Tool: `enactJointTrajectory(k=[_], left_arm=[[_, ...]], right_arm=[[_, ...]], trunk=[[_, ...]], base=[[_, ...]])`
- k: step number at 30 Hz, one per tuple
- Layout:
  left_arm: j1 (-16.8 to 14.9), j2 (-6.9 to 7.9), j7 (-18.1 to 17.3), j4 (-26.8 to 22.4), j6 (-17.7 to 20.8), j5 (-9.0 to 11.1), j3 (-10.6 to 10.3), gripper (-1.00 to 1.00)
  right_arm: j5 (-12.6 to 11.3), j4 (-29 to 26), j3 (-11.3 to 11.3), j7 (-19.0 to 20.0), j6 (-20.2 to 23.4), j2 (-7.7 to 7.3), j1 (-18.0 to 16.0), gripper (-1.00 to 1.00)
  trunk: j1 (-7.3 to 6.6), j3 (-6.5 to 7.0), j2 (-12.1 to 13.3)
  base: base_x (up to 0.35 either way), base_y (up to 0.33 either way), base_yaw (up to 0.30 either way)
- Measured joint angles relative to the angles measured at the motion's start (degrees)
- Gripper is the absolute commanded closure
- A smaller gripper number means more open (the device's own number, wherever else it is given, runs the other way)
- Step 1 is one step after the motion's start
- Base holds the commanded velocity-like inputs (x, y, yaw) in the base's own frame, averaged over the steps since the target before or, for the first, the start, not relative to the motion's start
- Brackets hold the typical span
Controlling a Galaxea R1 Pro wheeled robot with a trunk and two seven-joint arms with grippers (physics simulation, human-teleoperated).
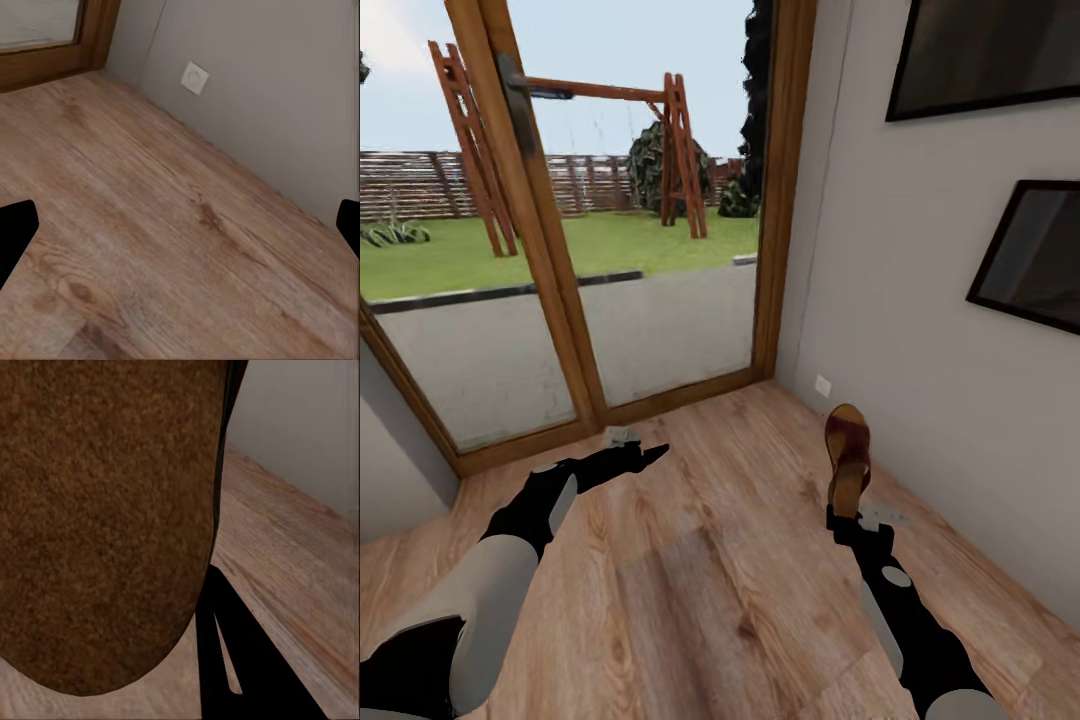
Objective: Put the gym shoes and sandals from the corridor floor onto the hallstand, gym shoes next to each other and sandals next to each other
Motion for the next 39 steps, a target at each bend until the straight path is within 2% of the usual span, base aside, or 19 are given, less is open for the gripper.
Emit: enactJointTrajectory(k=[22,39], left_arm=[[0.00,-0.04,0.06,0.00,0.00,0.03,0.00,-1.00],[-0.05,0.00,0.05,0.00,0.00,0.00,0.04,-1.00]], right_arm=[[-0.08,0.05,0.00,-0.01,0.00,0.00,0.00,1.00],[-0.13,0.01,0.00,0.00,0.00,0.00,0.00,1.00]], trunk=[[0.00,0.00,0.00],[0.00,0.00,0.00]], base=[[0.000,0.000,-0.253],[0.000,0.104,-0.253]])
